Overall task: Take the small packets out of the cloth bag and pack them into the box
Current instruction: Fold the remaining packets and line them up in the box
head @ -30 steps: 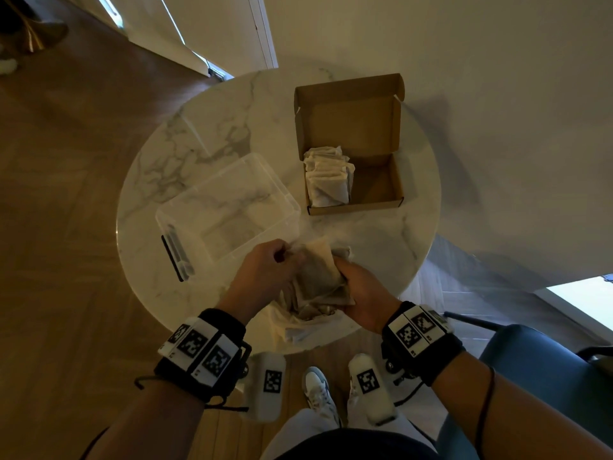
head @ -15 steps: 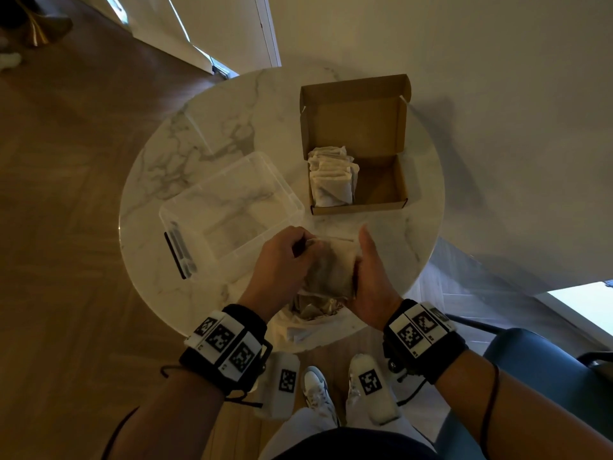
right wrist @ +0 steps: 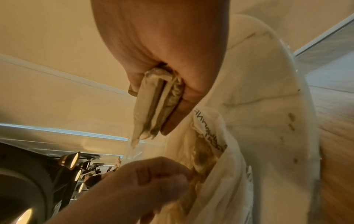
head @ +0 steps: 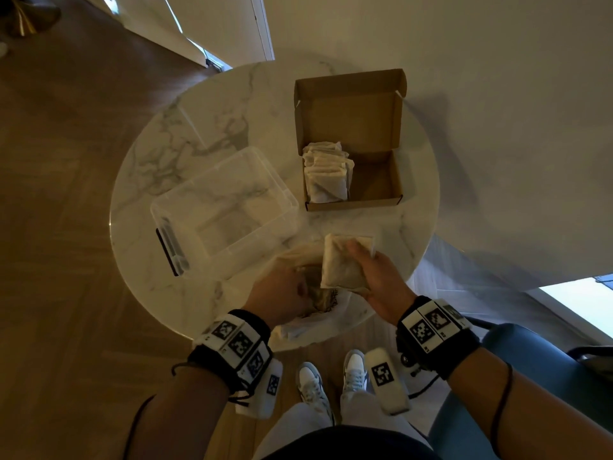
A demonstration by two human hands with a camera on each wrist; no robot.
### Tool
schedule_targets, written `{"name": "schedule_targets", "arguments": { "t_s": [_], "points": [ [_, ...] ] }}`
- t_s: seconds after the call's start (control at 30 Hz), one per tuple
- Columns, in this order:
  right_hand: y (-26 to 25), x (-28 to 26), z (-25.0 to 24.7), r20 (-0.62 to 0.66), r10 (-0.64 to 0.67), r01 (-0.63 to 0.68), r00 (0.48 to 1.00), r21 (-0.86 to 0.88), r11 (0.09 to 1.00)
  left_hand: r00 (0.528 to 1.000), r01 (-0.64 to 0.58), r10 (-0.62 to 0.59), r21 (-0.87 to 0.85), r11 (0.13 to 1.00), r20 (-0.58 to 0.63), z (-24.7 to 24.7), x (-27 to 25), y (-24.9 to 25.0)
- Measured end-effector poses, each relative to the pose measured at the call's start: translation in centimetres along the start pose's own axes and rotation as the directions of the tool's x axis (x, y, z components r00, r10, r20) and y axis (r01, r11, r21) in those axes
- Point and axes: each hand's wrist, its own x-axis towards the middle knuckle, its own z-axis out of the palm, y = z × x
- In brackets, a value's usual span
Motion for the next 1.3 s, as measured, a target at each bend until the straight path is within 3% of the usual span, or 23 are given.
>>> {"name": "schedule_targets", "arguments": {
  "t_s": [0.1, 0.2, 0.27, 0.37, 0.5, 0.57, 0.77, 1.0, 1.07, 1.17, 1.3],
  "points": [
    [-0.1, -0.1, -0.6, -0.007, 0.007, -0.007, 1.000, 0.001, 1.000, 0.998, 0.040, -0.025, 0.279, 0.959, -0.057, 1.9, 0.2, -0.2],
    [-0.2, -0.2, -0.7, -0.060, -0.003, -0.002, 0.998, -0.082, 0.997, 0.988, 0.029, 0.014, 0.279, 0.960, -0.151, 2.2, 0.3, 0.0],
    [-0.1, 0.0, -1.0, -0.099, -0.018, 0.003, 0.995, -0.151, 0.989, 0.981, -0.030, 0.063, 0.176, 0.984, -0.183, 1.7, 0.5, -0.2],
    [0.0, 0.0, -1.1, -0.137, -0.030, -0.001, 0.990, -0.220, 0.976, 0.959, -0.124, 0.089, -0.117, 0.985, -0.268, 0.2, 0.1, -0.4],
    [0.2, -0.2, -1.2, -0.107, -0.055, 0.022, 0.993, -0.282, 0.959, 0.969, -0.153, 0.035, -0.486, 0.860, -0.244, -1.8, -1.3, -0.7],
    [0.3, -0.2, -0.9, -0.099, -0.062, 0.025, 0.993, -0.334, 0.942, 0.969, -0.167, 0.029, -0.571, 0.803, -0.244, -2.7, -1.8, -0.7],
    [0.4, 0.0, -0.5, -0.109, -0.033, -0.007, 0.993, -0.352, 0.936, 0.969, -0.217, 0.017, -0.824, 0.524, -0.245, -4.8, -2.0, 0.4],
    [0.2, 0.1, 0.3, -0.087, 0.040, -0.062, 0.995, -0.268, 0.961, 0.969, -0.223, -0.029, -0.915, 0.335, -0.247, -6.4, -1.5, 3.3],
    [0.2, 0.0, 0.6, -0.032, 0.123, -0.127, 0.992, -0.199, 0.972, 0.941, -0.311, -0.025, -0.889, 0.336, -0.338, -6.9, -1.3, 4.3],
    [0.1, -0.1, 0.3, 0.091, 0.237, -0.240, 0.967, 0.019, 0.971, 0.888, -0.444, 0.091, -0.792, 0.420, -0.450, -7.0, -1.6, 5.4],
    [-0.3, -0.3, -0.8, 0.159, 0.266, -0.290, 0.951, 0.157, 0.944, 0.899, -0.425, 0.220, -0.633, 0.647, -0.378, -4.5, -2.2, 5.0]
  ]
}}
